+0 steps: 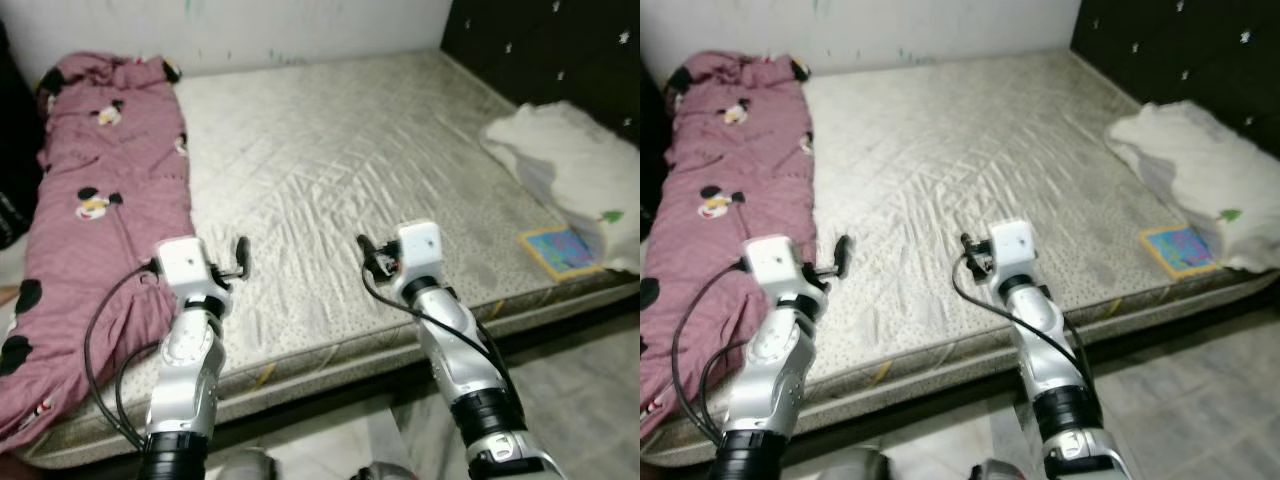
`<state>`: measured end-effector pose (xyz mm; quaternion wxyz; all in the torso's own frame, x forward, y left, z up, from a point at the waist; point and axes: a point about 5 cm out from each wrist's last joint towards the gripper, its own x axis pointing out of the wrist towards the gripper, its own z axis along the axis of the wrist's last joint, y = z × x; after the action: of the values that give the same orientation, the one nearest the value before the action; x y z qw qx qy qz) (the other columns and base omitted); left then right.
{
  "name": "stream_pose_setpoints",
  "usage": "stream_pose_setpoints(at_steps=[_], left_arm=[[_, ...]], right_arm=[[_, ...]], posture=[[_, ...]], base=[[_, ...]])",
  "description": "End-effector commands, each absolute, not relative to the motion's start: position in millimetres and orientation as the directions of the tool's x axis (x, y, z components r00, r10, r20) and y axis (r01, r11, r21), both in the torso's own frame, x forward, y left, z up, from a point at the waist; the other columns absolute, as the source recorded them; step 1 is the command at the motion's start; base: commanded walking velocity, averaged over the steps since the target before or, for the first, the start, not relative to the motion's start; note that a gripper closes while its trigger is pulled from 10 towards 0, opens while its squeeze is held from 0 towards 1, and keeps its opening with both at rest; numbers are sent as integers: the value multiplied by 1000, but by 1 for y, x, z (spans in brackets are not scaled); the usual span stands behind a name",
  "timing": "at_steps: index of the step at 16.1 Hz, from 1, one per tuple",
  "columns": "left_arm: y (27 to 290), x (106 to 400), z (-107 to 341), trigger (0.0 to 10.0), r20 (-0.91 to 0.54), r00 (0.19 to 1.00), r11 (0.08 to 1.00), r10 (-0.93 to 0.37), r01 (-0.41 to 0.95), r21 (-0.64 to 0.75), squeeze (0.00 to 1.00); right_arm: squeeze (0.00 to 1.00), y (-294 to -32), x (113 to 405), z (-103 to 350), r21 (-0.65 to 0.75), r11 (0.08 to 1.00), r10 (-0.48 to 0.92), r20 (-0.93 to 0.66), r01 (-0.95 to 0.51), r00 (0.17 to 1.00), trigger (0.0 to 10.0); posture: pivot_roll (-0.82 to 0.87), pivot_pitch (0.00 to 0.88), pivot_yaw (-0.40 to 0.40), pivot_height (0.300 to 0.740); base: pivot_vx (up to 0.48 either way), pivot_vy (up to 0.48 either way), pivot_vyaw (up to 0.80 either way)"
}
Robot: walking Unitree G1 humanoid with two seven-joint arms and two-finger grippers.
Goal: Clean up the room
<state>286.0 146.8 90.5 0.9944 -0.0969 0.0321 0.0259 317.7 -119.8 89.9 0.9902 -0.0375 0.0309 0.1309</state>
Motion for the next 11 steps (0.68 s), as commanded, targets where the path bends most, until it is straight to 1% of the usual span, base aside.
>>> stream_pose_setpoints(at_steps=[1, 4, 7, 10, 11], left_arm=[[154, 287, 92, 10000, -62, 996, 982, 63, -73, -173, 0], [155, 287, 93, 10000, -60, 996, 982, 65, -74, -172, 0], [155, 289, 94, 10000, -58, 996, 983, 64, -73, -169, 0], [155, 290, 94, 10000, -56, 996, 983, 65, -73, -170, 0], [155, 291, 94, 10000, -56, 996, 983, 65, -74, -169, 0]], right_arm=[[0, -109, 320, 96, -61, 957, 281, -44, -284, 959, 10000], [0, -108, 320, 96, -60, 957, 281, -46, -283, 959, 10000], [0, -108, 322, 97, -60, 957, 282, -45, -284, 959, 10000], [0, -108, 323, 97, -61, 958, 280, -42, -282, 959, 10000], [0, -108, 324, 97, -53, 960, 274, -44, -276, 961, 10000]], posture=[[43, 6, -6, 740], [44, 4, -6, 740], [40, 12, -2, 740], [40, 12, -1, 740], [39, 19, -3, 740]], base=[[0, 480, 800], [0, 480, 800], [0, 480, 0], [0, 480, 733], [0, 480, 0]])
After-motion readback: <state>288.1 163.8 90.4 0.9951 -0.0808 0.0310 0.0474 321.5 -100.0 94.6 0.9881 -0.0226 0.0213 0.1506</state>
